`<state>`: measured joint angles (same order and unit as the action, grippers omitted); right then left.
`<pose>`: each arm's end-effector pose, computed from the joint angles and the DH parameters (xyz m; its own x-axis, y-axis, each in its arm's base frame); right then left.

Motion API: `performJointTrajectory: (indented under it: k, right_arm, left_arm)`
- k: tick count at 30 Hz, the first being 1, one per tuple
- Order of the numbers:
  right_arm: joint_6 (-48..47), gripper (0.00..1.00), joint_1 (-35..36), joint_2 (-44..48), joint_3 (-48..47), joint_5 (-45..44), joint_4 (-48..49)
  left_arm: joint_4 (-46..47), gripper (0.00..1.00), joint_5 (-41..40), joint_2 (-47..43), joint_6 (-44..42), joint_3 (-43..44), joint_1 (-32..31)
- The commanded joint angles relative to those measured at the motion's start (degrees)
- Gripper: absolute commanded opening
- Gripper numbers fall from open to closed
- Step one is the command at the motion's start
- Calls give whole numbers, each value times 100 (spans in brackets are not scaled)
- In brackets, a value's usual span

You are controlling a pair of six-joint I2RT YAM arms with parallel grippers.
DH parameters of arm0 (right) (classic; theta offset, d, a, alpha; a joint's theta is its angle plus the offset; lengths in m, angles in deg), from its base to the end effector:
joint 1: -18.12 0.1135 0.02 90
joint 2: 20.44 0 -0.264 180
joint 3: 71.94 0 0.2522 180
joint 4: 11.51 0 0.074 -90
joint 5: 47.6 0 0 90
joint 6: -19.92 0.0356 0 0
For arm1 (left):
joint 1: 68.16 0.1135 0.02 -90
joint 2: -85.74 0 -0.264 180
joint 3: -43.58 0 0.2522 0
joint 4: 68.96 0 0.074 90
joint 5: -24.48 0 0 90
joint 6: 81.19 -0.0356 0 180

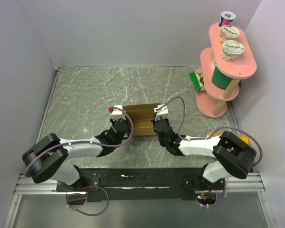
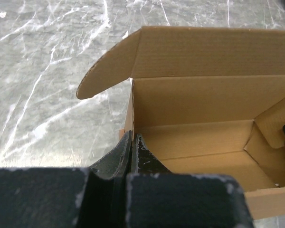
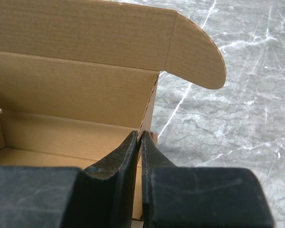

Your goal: Fold the paper box

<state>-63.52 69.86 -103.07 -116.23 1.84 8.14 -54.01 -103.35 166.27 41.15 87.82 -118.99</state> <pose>0.1914 0.2053 0.1865 -0.2217 -0.1410 -0.9649 -0.1910 0.9766 -0.0988 0.1906 -0.1994 0.1875 -0.3287 -0.2654 -0.9064 0.0895 0.9466 -0.3097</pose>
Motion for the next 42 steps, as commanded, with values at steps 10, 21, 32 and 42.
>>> performJointTrajectory:
  k: [10,21,32,42]
  right_arm:
    - [1100,50,266,1239,248,-154,-826]
    - [1295,86,310,4148,1013,206,-1793]
    - [1074,73,-331,3080,-384,1206,-2374]
    - [1259,68,-420,2277,-60,1780,-1829]
  left_arm:
    - [1083,1,-559,297,-473,-508,-665]
    - [1840,1,-990,402,-1203,-693,-1131]
    - [2024,1,-1359,727,-1502,-561,-1526]
    - [2007,3,-1666,850,-1433,-490,-1711]
